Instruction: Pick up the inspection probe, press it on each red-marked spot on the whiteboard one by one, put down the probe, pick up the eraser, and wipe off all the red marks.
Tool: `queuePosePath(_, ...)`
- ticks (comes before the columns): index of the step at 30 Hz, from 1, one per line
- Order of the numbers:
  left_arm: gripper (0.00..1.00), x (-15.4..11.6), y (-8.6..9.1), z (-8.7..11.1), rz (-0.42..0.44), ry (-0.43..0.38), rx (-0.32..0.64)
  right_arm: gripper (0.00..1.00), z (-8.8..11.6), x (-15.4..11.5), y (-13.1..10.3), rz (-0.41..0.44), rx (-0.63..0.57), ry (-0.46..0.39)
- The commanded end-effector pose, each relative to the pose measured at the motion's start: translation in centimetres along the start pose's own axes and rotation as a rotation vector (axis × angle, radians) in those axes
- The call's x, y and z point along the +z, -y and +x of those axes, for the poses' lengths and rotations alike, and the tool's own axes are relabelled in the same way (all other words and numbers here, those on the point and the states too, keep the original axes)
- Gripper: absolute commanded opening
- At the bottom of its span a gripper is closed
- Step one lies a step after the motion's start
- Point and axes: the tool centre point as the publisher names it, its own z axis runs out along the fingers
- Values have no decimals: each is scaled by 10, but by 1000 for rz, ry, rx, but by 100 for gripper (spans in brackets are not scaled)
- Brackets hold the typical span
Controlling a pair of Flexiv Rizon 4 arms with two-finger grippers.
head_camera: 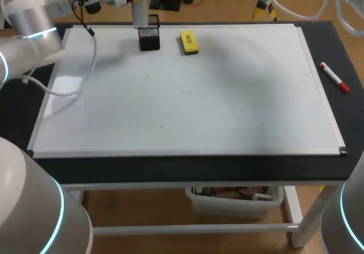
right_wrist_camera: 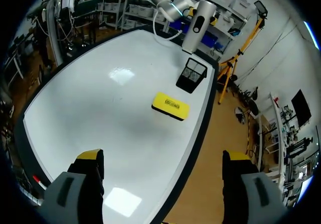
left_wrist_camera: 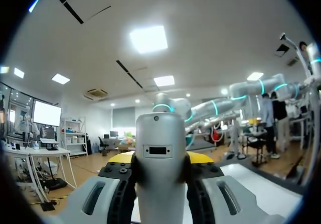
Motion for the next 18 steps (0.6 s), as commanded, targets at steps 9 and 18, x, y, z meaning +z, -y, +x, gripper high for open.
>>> queuePosePath(9,0,14,-23,-34,39,-74,5,100,-7,0,6,-8,0,-58)
queuePosePath(18,0,15,-34,-42,38,-75,9,100,-7,0,6,-8,0,-58)
